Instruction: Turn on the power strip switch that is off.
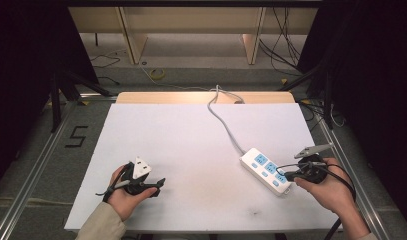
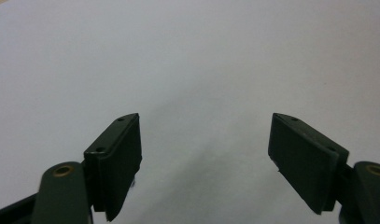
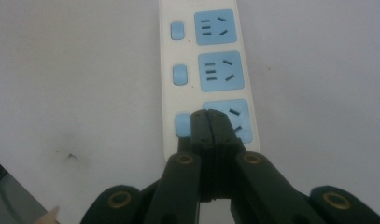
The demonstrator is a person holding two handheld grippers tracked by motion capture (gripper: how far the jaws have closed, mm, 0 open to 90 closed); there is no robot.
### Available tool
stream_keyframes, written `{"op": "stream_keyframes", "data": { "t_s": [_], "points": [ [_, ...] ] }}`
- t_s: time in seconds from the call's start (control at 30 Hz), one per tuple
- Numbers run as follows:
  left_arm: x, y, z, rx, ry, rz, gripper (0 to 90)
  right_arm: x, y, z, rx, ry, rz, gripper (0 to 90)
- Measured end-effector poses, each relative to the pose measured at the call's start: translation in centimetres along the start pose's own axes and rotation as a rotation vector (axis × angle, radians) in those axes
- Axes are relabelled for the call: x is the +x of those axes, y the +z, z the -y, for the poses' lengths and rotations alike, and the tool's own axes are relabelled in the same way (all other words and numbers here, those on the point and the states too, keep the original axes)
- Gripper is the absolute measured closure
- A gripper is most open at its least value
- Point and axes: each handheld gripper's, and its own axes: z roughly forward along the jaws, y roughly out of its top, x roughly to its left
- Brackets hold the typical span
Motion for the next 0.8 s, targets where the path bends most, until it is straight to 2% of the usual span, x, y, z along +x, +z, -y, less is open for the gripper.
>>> {"op": "stream_keyframes", "data": {
  "t_s": [0.8],
  "points": [
    [0.0, 0.0, 0.0, 0.0, 0.003, -0.002, 25.7, 0.2, 0.2, -1.1, 0.052, -0.009, -0.008, 90.0]
  ]
}}
